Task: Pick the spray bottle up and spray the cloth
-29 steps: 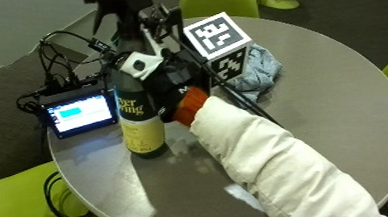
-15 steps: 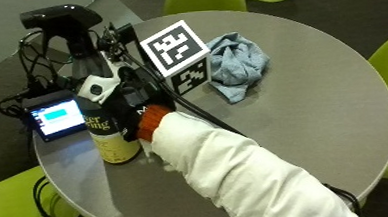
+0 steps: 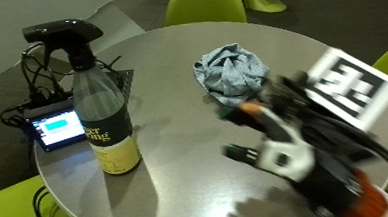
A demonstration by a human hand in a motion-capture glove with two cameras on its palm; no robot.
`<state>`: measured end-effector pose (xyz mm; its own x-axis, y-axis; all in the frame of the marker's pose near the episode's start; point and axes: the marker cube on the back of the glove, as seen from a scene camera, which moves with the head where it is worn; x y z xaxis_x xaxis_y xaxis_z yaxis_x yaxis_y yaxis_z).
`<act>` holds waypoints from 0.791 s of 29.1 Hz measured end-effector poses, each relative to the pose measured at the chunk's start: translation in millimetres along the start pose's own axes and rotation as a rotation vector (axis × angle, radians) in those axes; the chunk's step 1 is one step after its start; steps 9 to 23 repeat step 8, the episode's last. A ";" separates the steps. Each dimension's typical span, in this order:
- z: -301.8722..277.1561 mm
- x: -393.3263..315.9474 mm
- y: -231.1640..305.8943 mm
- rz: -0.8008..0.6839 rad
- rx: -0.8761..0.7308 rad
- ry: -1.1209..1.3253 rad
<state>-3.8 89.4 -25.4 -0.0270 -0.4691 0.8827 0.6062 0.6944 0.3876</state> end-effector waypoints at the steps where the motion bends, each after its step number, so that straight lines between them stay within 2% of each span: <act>1: -0.1 0.0 0.3 0.000 0.000 0.001; 23: -0.2 0.0 0.4 0.000 0.000 0.001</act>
